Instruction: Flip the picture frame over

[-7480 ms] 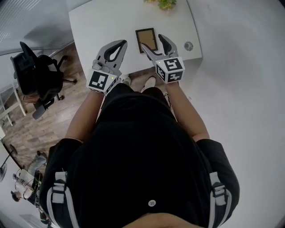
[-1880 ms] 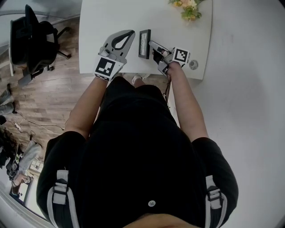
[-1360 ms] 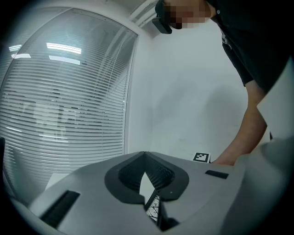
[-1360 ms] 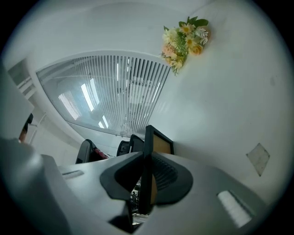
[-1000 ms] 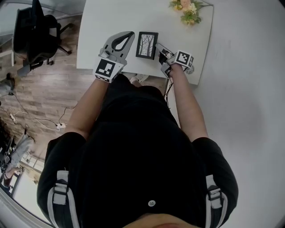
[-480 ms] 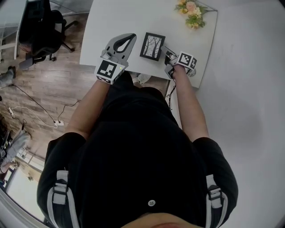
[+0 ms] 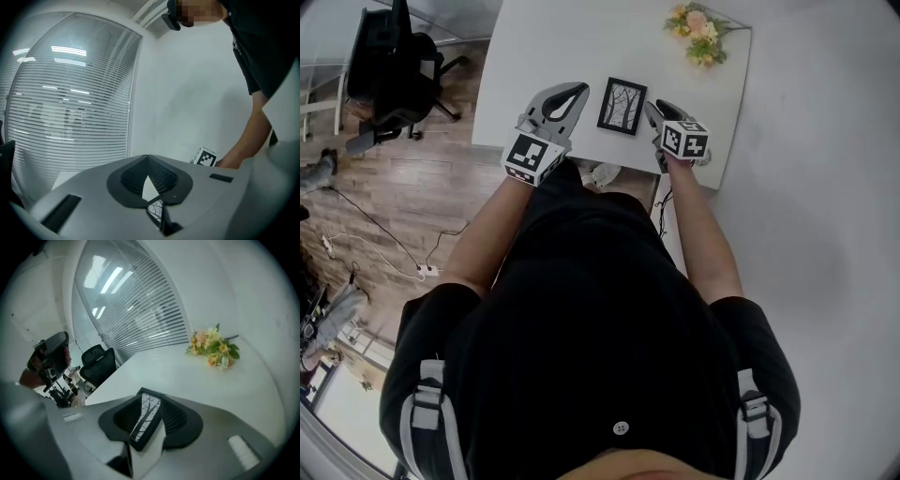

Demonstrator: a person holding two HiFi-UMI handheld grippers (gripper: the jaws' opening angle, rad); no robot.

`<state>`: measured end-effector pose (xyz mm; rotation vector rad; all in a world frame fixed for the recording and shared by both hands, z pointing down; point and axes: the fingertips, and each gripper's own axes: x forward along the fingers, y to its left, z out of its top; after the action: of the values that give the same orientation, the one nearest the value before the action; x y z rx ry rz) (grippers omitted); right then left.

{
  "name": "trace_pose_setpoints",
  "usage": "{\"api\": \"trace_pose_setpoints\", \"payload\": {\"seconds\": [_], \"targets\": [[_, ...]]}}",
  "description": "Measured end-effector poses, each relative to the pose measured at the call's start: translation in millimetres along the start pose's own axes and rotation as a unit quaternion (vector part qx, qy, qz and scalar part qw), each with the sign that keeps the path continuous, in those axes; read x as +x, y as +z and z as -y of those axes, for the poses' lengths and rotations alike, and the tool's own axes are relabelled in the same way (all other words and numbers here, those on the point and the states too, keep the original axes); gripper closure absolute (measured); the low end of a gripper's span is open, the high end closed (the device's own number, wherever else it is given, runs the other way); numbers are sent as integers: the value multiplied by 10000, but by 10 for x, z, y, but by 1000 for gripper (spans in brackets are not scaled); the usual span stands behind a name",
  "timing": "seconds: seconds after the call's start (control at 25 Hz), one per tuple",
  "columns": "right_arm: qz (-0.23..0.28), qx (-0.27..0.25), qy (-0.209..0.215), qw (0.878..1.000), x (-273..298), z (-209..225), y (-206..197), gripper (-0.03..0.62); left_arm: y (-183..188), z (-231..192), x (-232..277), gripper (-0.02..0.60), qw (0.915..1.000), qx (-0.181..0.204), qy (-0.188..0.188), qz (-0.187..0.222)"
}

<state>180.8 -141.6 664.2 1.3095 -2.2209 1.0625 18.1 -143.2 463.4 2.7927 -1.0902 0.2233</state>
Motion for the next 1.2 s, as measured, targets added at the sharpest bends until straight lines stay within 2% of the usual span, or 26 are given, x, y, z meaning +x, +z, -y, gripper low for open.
{"api": "trace_pose_setpoints", "payload": {"seconds": [0.2, 0.36, 0.6, 0.88, 1.0, 1.2], "targets": [[669, -686, 375, 9947, -373, -496, 451, 471, -26, 72, -24, 574, 9997, -18, -140, -197], [1296, -1215, 675, 9818, -742, -906, 837, 473, 57, 164, -46, 574, 9995, 5, -235, -224], [2045, -1558, 942, 9618, -1236, -1334, 1247, 510, 243, 287, -32, 574, 9993, 60, -366, -112], [2488, -2165, 958, 9392, -1631, -1636, 1462, 562, 535, 489, 5, 574, 9976, 225, -640, 114], [2634, -2264, 922, 9332, -1742, -1693, 1526, 583, 678, 562, 20, 574, 9967, 247, -733, 239], [2826, -2314, 919, 9264, -1889, -1716, 1619, 583, 787, 670, 37, 574, 9955, 322, -833, 316]]}}
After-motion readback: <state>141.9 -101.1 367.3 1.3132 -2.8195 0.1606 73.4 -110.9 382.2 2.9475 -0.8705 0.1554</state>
